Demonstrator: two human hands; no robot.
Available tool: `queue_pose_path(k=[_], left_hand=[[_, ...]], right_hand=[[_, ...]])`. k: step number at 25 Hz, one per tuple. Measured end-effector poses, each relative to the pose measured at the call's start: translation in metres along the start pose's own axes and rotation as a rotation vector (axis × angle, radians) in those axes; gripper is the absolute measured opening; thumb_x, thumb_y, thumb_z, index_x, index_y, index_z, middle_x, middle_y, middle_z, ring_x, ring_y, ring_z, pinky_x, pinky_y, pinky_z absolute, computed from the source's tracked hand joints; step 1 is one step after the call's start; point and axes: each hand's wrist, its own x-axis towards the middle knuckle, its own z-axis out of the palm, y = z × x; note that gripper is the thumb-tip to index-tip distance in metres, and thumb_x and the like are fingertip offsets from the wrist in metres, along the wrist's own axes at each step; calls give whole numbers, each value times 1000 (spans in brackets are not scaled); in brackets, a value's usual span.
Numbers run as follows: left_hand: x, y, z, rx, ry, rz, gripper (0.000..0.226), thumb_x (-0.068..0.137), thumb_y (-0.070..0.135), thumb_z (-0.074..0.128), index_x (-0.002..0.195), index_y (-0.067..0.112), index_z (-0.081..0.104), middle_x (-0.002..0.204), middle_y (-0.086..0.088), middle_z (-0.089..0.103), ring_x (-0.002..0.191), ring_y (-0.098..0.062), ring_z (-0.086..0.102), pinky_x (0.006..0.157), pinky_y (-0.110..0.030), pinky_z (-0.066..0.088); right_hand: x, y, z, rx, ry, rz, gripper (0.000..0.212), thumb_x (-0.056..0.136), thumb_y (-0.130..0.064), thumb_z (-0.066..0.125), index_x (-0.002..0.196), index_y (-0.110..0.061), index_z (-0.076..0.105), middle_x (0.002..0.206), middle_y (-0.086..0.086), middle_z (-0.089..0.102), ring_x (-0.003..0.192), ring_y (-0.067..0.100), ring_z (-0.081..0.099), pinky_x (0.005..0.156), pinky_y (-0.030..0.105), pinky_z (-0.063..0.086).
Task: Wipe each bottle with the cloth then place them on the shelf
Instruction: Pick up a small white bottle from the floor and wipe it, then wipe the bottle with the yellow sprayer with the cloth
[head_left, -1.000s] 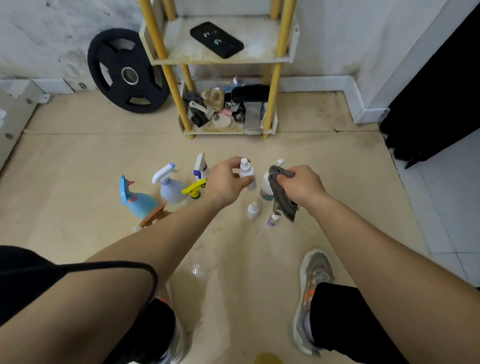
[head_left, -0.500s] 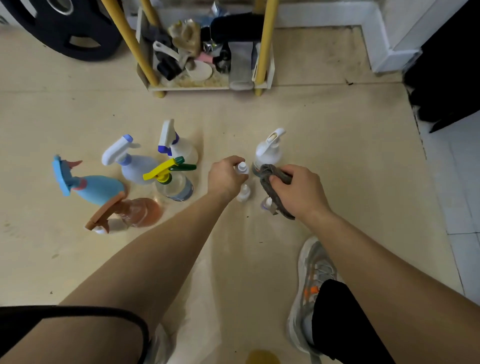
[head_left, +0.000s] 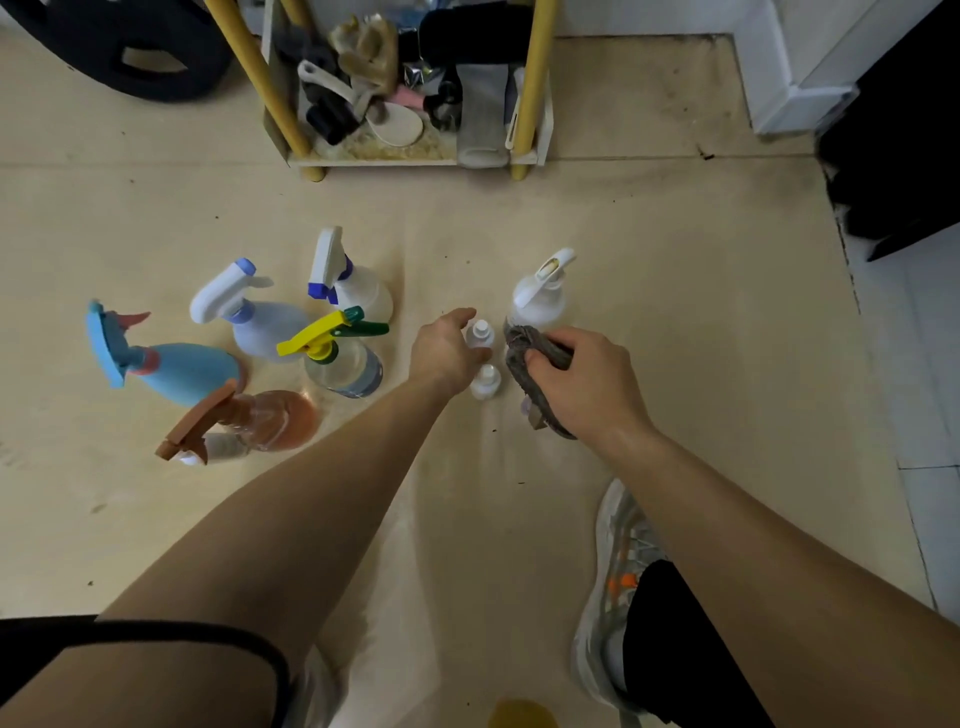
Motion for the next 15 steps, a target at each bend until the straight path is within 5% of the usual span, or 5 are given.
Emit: queue_pose_path(k=[5,10,15], left_hand=[[-38,-7,-34,149,-21,27,47,92,24,67,137,15,57,134,-6,62,118,-26,61,100,-34,49],[-103,-19,-87,190,-13,106,24,89,27,67,112,18,67,102,3,71,97,-20,65,81,-29,50],[-140,-32,-143,216,407,92,16,87,33,64,98,24,56,88,9,62,79,-15,57,63,-33,48]], right_hand=[[-14,-32,-5,8,-17,-21,19,93,-35,60,83,-23,70,70,-4,70,69,15,69,62,29,56],[-36,-70,7,21,-48,-66,16,92,-32,61,87,-21,72,76,-4,70,75,13,66,65,26,51],[-51,-92,23,9,-77,-105,16,91,-32,61,84,-22,71,72,-4,71,73,20,68,68,32,57]])
